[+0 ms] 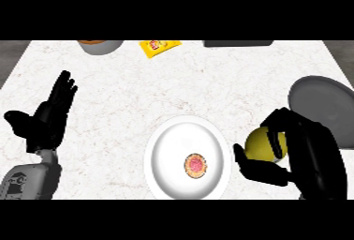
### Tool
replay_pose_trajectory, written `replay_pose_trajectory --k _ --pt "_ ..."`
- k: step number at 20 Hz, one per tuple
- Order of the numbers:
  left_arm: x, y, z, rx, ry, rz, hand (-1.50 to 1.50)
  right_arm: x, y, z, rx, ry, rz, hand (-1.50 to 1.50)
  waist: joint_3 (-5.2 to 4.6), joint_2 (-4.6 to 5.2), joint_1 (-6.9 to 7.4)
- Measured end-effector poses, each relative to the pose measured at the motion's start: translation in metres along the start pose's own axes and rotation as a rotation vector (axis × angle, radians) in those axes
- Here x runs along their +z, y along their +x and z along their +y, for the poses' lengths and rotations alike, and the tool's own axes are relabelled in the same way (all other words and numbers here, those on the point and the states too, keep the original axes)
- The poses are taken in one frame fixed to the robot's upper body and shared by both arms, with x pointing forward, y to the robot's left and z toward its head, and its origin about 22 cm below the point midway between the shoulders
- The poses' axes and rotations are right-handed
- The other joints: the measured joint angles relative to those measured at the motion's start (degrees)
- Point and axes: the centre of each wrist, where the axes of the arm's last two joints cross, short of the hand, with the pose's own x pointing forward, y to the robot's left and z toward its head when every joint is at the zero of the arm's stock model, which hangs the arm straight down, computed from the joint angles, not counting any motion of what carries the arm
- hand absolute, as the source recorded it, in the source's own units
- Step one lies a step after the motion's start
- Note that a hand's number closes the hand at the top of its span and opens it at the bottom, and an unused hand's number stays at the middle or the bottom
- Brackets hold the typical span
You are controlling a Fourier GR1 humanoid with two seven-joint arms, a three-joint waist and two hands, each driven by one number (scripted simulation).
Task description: Pick the lemon from the plate and place it in the pan
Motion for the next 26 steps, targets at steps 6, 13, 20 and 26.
replay_pose_trajectory --k 6,13,20,26 --pt "-0.003 0.005 0.001 0.008 -0.014 -0.015 0.0 -0.019 -0.045 -0.032 -0.176 -0.107 0.092 1.5 0.08 0.42 1.06" --pt "-0.004 0.008 -0.008 0.011 -0.031 -0.021 0.0 -0.066 -0.134 -0.061 -0.134 -0.186 0.173 1.5 0.1 0.66 1.74" --pt "-0.01 0.009 -0.011 0.006 -0.04 -0.031 0.0 -0.101 -0.214 -0.058 0.023 -0.242 0.235 1.5 0.16 1.03 2.74" --pt "-0.016 0.013 -0.016 0.004 -0.053 -0.04 0.0 -0.12 -0.269 -0.048 0.052 -0.26 0.276 1.5 0.23 1.28 3.49"
